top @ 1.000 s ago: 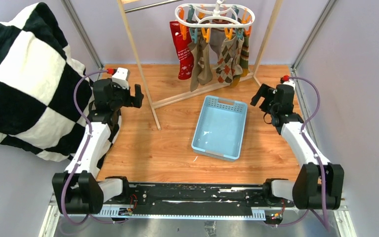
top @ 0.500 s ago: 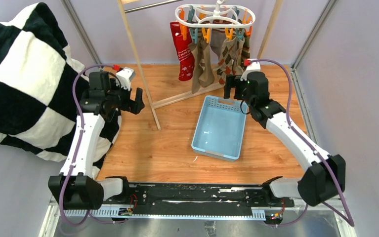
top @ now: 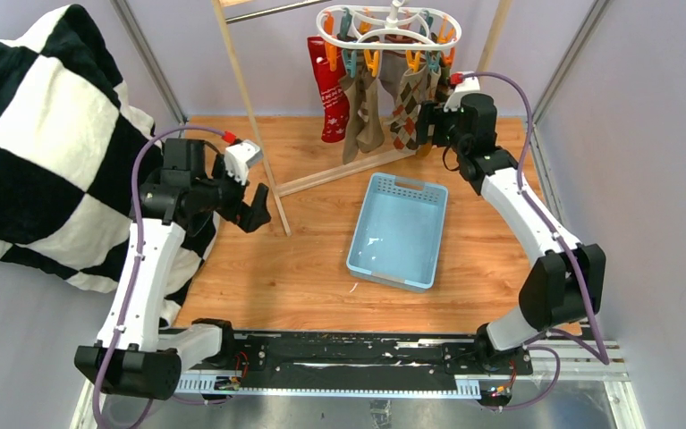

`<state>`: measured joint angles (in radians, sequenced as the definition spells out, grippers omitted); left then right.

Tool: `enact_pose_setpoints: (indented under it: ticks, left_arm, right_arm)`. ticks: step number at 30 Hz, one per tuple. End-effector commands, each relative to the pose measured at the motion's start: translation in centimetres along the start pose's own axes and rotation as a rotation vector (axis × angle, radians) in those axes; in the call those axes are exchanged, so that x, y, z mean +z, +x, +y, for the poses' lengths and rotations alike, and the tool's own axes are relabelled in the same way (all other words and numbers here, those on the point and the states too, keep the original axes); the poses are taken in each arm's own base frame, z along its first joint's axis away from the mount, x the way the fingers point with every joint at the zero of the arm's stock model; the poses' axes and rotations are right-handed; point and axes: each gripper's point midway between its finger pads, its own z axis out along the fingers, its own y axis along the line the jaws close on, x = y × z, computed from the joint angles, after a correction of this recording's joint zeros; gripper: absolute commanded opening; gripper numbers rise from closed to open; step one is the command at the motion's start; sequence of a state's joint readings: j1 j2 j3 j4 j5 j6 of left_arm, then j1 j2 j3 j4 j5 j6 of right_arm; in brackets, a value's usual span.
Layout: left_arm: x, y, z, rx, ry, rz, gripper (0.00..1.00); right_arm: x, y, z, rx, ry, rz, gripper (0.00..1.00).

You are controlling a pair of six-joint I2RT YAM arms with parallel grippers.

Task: Remove the socks clipped to the hanger
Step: Adjust the clothesline at the center of the board.

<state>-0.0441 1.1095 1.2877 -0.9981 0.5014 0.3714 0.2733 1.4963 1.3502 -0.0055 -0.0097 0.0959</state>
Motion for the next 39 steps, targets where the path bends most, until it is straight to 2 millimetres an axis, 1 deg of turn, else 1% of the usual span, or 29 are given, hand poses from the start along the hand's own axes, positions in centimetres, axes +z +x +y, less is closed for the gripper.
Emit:
enact_pose_setpoints:
  ticks: [1, 3, 5, 7, 9, 10, 11, 12, 15, 16, 17, 18, 21, 23, 26, 30, 31, 32, 35, 38, 39]
  left_arm:
    - [0.6, -0.6, -1.4, 0.023, 0.054, 0.043, 1.0]
    - [1.1, -1.6, -1.2, 0.031, 0.062, 0.046, 1.0]
    - [1.8, -2.3, -0.8, 0.035, 0.063, 0.054, 1.0]
    - [2.6, -3.2, -0.3, 0.043, 0.069, 0.061, 1.0]
    - [3.5, -4.1, 0.0, 0.052, 0.082, 0.066, 1.0]
    - [4.0, -4.6, 0.1, 0.057, 0.092, 0.068, 1.0]
    - [4.4, -5.0, 0.3, 0.063, 0.09, 0.072, 1.0]
    - [4.9, -5.3, 0.6, 0.065, 0.085, 0.081, 1.0]
    - [6.4, -6.2, 2.4, 0.048, 0.029, 0.102, 1.0]
    - [6.7, -6.6, 3.2, 0.043, -0.005, 0.101, 1.0]
    - [7.0, -7.0, 4.0, 0.037, -0.04, 0.095, 1.0]
    - [7.2, -7.3, 4.7, 0.029, -0.075, 0.087, 1.0]
    - [7.6, -8.2, 6.6, 0.001, -0.171, 0.057, 1.0]
    - [7.8, -8.8, 7.6, -0.017, -0.226, 0.032, 1.0]
    - [7.8, -9.4, 9.2, -0.046, -0.312, 0.01, 1.0]
    - [7.7, -9.5, 10.1, -0.051, -0.365, 0.007, 1.0]
    - [7.8, -9.3, 10.2, -0.052, -0.37, 0.008, 1.0]
    - [8.0, -9.2, 10.4, -0.056, -0.376, 0.009, 1.0]
    - [8.4, -8.9, 10.4, -0.077, -0.377, 0.008, 1.0]
    - [8.7, -8.9, 10.7, -0.089, -0.386, 0.011, 1.0]
    - [8.6, -9.0, 10.8, -0.091, -0.394, 0.01, 1.0]
  right_arm:
    - [1.1, 0.5, 0.6, 0.009, -0.077, 0.024, 0.82]
    - [1.4, 0.8, 0.4, 0.01, -0.076, 0.031, 0.81]
    - [1.8, 0.3, 0.5, 0.021, -0.1, 0.01, 0.79]
    - [2.0, 0.2, 0.6, 0.033, -0.131, 0.014, 0.78]
    - [1.7, -0.2, 0.3, 0.047, -0.147, 0.008, 0.78]
    - [1.3, -0.7, -0.2, 0.069, -0.144, -0.009, 0.8]
    - [0.9, -1.1, -1.0, 0.091, -0.131, -0.026, 0.83]
    - [0.5, -1.4, -2.3, 0.125, -0.108, -0.039, 0.85]
    - [-0.4, -2.0, -7.1, 0.234, 0.018, -0.046, 0.87]
    - [-0.5, -1.6, -8.5, 0.263, 0.067, -0.02, 0.87]
    - [-0.7, -1.3, -10.8, 0.289, 0.131, 0.002, 0.87]
    - [-0.7, -0.4, -12.2, 0.315, 0.181, 0.044, 0.87]
    - [-0.2, 0.1, -15.1, 0.369, 0.262, 0.057, 0.87]
    - [0.8, 0.4, -17.0, 0.347, 0.324, 0.057, 0.87]
    - [3.7, 0.3, -18.4, 0.331, 0.32, 0.067, 0.87]
    - [7.8, -0.6, -18.1, 0.291, 0.211, 0.027, 0.85]
    - [8.7, -0.6, -18.3, 0.276, 0.205, 0.021, 0.85]
    - [9.4, -1.1, -18.6, 0.261, 0.205, 0.006, 0.85]
    - [11.6, -1.1, -19.5, 0.226, 0.204, -0.007, 0.84]
    - [13.6, -1.3, -20.0, 0.206, 0.187, -0.031, 0.84]
    - [14.4, -1.0, -20.1, 0.209, 0.179, -0.036, 0.84]
